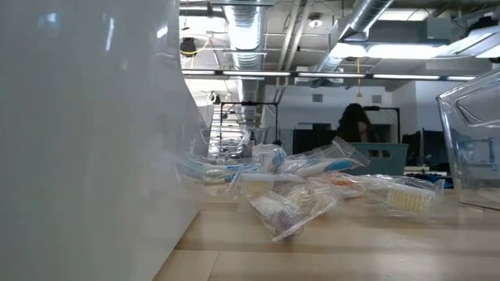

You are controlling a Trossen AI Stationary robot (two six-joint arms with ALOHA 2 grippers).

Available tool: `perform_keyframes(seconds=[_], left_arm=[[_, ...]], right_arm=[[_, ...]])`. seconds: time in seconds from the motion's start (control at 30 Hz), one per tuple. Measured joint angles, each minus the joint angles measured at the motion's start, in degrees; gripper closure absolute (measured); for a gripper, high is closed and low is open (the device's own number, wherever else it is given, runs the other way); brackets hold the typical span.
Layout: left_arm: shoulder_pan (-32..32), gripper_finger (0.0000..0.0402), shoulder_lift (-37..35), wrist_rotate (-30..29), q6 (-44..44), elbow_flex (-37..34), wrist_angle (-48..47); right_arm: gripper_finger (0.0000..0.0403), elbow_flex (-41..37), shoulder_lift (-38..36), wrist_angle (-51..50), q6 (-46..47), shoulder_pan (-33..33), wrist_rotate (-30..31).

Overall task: Pick & Place Toothbrushes
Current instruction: Put the blue toothbrush into the white bin

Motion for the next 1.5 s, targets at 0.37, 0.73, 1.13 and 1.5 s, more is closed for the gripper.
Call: perform_keyframes(seconds=[0.37, 0.73, 1.13, 1.5], left_arm=[[7.8, 0.0287, -9.7, -0.1, 1.5, -20.2, 31.5], [12.3, 0.0287, -9.1, -0.4, -0.3, -23.3, 37.6], [15.2, 0.0286, -1.4, -9.0, -4.5, -23.3, 37.6], [23.9, 0.0286, 0.8, -2.0, -12.1, -19.4, 22.8]], right_arm=[[0.0184, 0.0, 0.1, -3.1, 2.0, -4.3, 0.1], [0.0183, -6.4, -4.1, 11.6, -3.6, -10.8, -15.3], [0.0184, -22.8, -19.2, 37.8, 1.9, -15.2, -28.3], [0.0183, -26.2, -23.6, 42.8, 5.2, -15.4, -29.9]])
